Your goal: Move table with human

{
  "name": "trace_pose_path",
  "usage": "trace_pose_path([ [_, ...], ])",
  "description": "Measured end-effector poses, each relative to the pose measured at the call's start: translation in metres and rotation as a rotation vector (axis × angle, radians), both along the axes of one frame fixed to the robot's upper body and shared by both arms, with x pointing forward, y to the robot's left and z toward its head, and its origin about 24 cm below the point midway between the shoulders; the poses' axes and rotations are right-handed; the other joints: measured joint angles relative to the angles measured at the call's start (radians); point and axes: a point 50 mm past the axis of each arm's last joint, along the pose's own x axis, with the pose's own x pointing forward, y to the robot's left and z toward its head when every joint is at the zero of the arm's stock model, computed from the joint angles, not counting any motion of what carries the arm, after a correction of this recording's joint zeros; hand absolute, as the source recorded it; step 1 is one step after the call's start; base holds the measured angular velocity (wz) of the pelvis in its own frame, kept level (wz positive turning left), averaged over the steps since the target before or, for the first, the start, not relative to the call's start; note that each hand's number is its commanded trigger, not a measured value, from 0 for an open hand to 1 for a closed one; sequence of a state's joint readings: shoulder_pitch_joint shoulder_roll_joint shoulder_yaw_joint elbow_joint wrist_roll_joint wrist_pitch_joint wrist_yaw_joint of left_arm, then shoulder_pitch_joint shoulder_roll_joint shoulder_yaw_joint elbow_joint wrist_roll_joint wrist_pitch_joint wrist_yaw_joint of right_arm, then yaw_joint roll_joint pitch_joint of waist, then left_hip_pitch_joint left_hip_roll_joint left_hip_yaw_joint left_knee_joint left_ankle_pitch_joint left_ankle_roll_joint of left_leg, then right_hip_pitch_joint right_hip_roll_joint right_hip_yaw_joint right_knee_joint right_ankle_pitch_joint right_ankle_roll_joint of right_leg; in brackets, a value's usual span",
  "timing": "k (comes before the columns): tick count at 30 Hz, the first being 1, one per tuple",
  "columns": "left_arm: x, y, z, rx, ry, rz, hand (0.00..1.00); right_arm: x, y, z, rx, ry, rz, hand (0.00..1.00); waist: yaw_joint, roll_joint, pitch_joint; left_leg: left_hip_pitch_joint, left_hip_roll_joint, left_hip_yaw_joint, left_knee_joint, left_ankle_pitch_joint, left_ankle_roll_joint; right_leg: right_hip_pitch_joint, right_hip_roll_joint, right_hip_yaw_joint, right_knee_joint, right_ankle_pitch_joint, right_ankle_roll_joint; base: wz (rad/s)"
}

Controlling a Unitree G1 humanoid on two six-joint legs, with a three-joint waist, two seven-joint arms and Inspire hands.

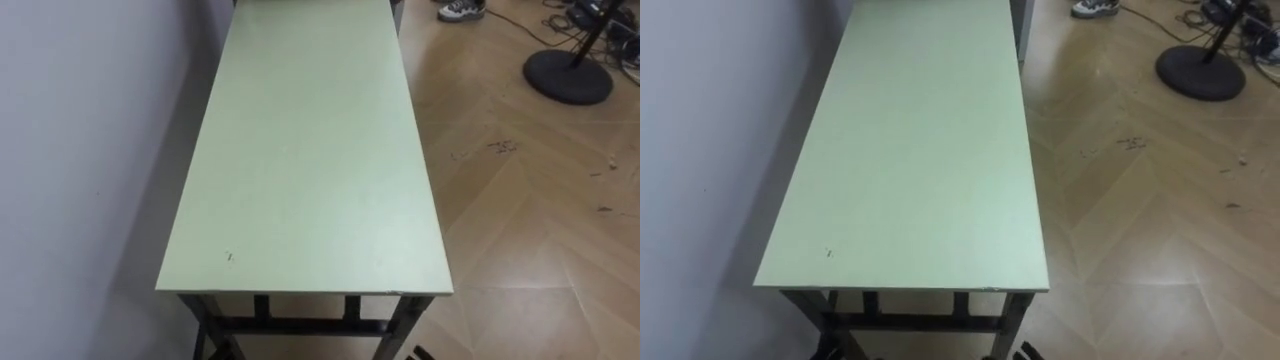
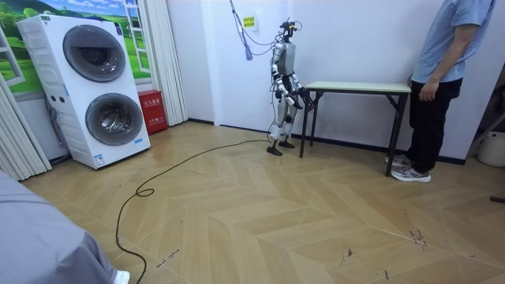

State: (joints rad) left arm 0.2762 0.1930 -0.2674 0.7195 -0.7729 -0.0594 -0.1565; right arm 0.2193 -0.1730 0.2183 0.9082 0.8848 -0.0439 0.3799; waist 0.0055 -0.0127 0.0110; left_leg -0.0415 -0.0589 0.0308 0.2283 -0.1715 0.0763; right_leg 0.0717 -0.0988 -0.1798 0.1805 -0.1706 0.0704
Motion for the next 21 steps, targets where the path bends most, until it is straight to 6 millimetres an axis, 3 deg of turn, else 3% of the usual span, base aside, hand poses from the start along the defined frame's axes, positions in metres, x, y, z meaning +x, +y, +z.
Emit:
trace_pose_path([
  [7,-0.015,0.014,-0.01,0.112,0.089,-0.028,0.0,-0.016,-0.01,-0.007,-0.075,0.094,0.026,0.0,-0.001,-0.005,-0.001,0.002,0.001,-0.001,-0.004,0.0,-0.002,0.004,0.001,-0.012,-0.012,0.001,-0.002,0.01],
  [12,-0.048,0.031,-0.02,0.229,0.242,0.034,0.0,-0.053,-0.022,-0.018,-0.175,0.288,-0.013,0.0,0.002,-0.008,0.0065,0.037,0.001,0.005,-0.031,0.0,-0.004,0.03,0.001,-0.016,-0.017,0.001,-0.002,-0.04],
  [15,-0.066,0.037,-0.023,0.278,0.322,0.094,0.0,-0.064,-0.022,-0.02,-0.183,0.343,-0.065,0.0,0.001,-0.009,0.0018,0.038,0.009,0.009,-0.036,-0.001,-0.006,0.032,0.004,-0.014,-0.023,0.001,-0.002,-0.07],
  [21,-0.066,0.033,-0.028,0.347,0.394,0.136,0.0,-0.064,-0.021,-0.023,-0.204,0.416,-0.068,0.0,0.026,-0.004,-0.0032,0.05,0.013,0.023,-0.04,-0.004,-0.013,0.04,0.012,-0.012,-0.03,0.003,-0.005,-0.08],
])
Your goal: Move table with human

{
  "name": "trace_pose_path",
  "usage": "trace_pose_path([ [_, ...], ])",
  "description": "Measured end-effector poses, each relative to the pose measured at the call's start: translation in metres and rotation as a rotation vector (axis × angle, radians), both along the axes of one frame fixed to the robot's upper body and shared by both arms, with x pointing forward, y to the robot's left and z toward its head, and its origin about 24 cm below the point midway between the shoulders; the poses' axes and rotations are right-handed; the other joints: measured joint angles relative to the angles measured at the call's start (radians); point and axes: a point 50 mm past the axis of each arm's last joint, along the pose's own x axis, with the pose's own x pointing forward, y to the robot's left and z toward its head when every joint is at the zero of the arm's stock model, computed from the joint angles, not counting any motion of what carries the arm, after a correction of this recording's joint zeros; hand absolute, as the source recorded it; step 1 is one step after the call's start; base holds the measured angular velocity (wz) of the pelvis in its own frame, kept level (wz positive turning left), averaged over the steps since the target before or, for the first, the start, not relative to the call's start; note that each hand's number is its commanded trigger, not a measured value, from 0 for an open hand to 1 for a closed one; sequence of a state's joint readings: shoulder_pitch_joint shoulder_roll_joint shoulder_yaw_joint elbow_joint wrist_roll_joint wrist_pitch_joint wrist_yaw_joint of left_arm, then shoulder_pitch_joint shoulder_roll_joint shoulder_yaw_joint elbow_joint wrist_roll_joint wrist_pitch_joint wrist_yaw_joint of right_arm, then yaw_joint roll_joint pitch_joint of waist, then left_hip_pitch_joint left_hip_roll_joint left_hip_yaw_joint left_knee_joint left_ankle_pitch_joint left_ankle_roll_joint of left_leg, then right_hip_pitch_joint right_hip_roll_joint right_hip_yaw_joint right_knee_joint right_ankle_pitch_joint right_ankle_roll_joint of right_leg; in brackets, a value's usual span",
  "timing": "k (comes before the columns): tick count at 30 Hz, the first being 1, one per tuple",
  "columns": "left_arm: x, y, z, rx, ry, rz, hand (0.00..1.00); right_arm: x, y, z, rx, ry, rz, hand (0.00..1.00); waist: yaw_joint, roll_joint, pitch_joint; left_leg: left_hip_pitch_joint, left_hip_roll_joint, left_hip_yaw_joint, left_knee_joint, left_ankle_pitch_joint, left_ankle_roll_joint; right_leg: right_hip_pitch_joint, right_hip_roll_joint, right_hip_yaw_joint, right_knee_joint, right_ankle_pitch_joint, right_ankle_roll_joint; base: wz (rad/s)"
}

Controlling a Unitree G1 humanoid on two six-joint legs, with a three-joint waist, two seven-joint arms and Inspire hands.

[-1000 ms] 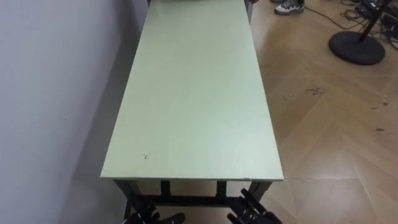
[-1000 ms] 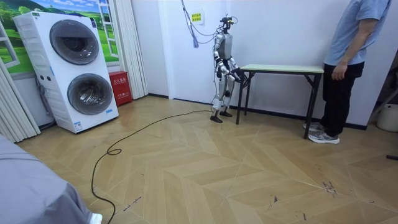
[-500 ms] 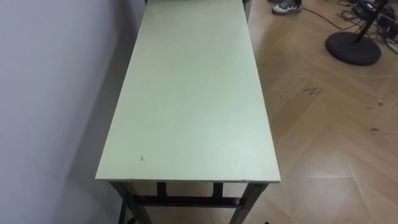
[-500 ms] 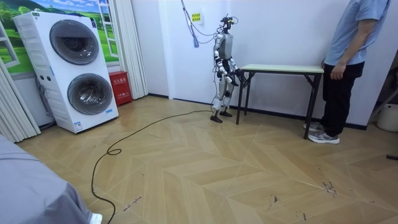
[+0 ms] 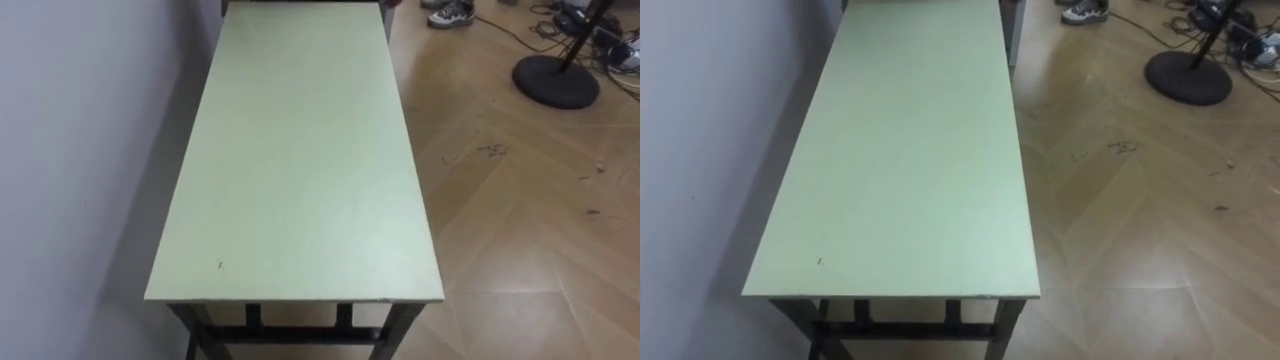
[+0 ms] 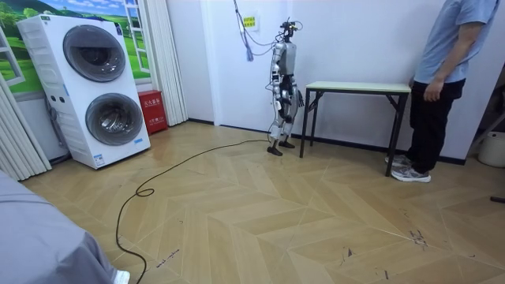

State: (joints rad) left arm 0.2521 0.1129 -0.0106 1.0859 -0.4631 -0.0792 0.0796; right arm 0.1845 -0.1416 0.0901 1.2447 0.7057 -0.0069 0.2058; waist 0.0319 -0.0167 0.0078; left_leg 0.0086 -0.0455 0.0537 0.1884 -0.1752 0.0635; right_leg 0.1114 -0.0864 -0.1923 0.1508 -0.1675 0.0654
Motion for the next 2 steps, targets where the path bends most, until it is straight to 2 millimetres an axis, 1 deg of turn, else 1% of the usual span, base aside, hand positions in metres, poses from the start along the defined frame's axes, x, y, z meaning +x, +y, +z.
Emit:
trace_pose_path([
  [2,-0.0008,-0.0035,-0.0008,0.017,0.013,0.002,0.0,-0.0005,-0.0002,-0.0002,-0.006,0.013,-0.003,0.0,0.001,-0.001,0.0011,0.002,0.0,0.0,-0.001,0.0,0.0,0.001,0.0,0.0,0.0,0.0,0.0,0.0],
])
